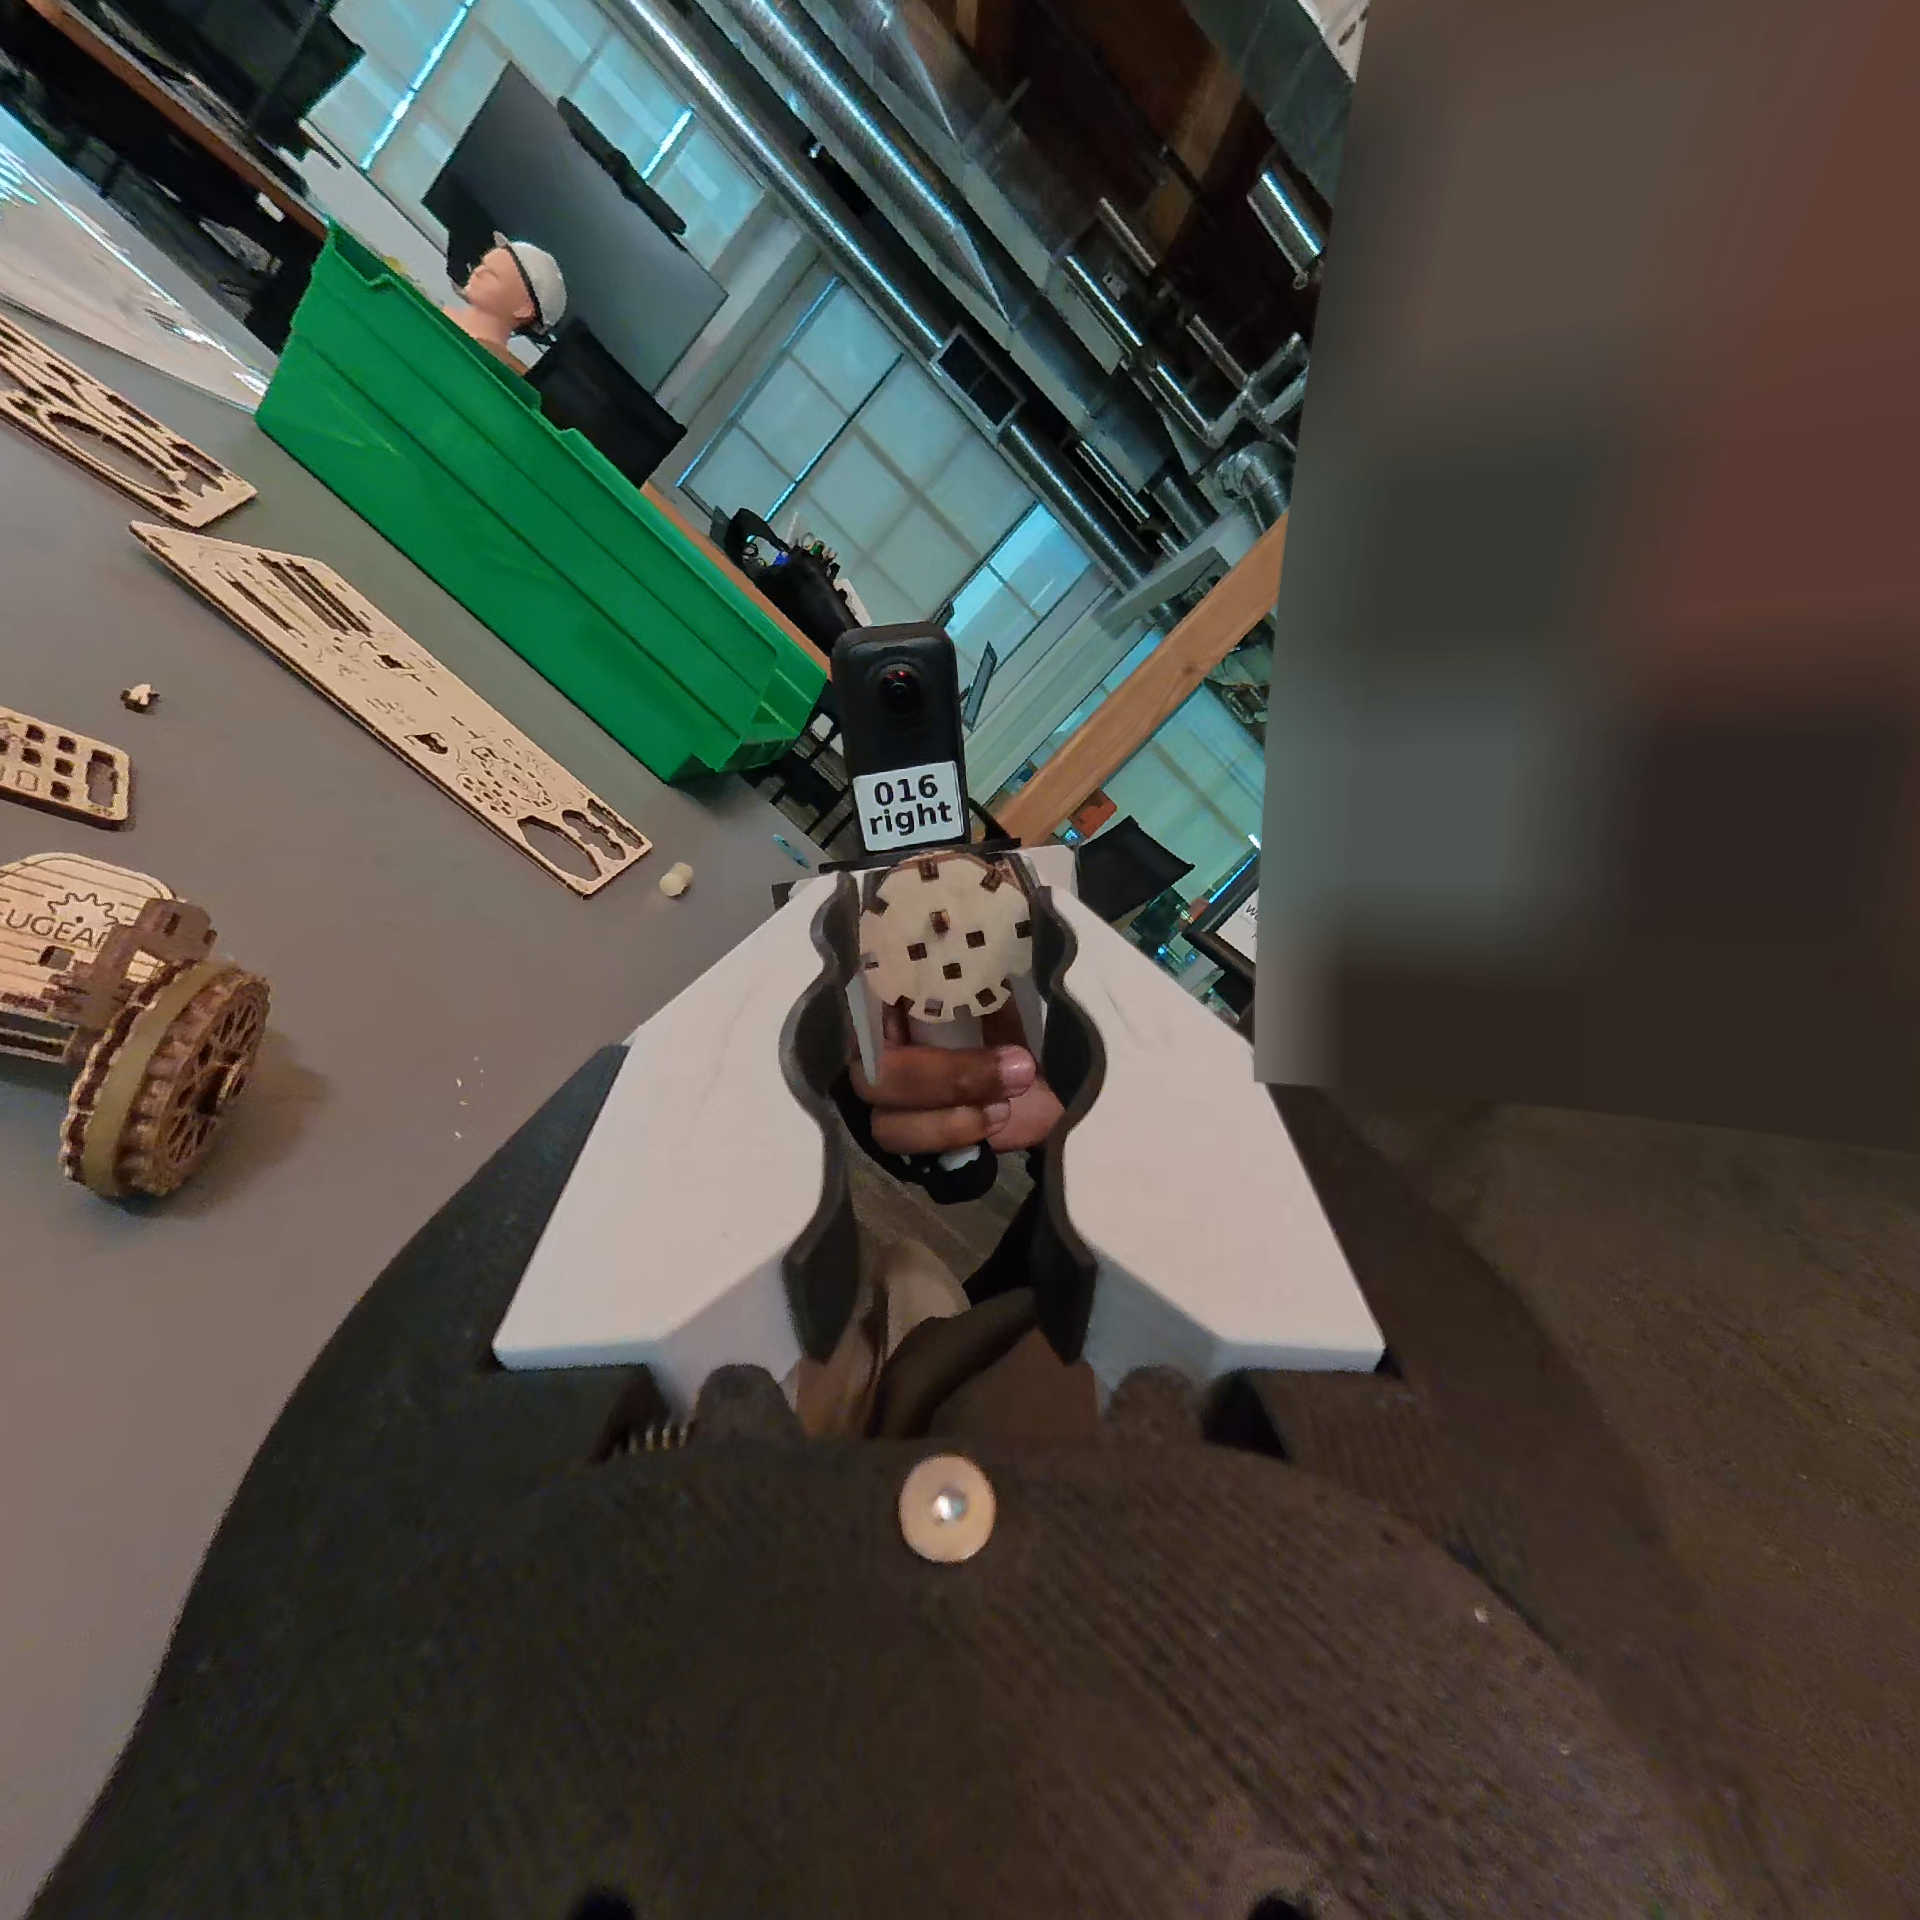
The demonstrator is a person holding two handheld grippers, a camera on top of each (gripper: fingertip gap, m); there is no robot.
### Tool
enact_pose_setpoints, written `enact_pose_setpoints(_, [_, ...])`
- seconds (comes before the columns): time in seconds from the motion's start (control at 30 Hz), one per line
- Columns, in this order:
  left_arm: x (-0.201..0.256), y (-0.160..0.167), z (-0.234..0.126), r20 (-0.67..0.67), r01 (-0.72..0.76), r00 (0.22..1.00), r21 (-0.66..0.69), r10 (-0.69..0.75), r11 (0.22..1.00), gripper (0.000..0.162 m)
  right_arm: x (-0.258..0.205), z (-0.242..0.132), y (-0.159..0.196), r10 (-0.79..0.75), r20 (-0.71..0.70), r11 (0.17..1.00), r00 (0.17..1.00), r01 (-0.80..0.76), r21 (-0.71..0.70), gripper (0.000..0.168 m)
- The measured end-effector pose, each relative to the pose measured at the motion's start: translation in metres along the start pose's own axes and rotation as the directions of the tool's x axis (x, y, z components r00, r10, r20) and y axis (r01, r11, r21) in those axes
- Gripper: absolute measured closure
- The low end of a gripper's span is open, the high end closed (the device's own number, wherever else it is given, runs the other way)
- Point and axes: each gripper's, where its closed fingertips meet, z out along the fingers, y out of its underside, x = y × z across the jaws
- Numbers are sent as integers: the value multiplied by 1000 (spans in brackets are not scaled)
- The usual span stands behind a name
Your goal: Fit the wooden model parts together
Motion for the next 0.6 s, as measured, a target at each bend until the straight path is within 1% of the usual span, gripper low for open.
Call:
enact_pose_setpoints(0.5, [0, 1, 0, 12, -32, 999, -10, 33, 999, 132, 1, -1, 1, -10, -14, 1000, 1000, 10, -13, 140])
enact_pose_setpoints(0.6, [0, 2, 0, 15, -41, 999, -15, 41, 999, 133, 0, -1, 0, 33, 9, 999, 999, -33, -1, 137])
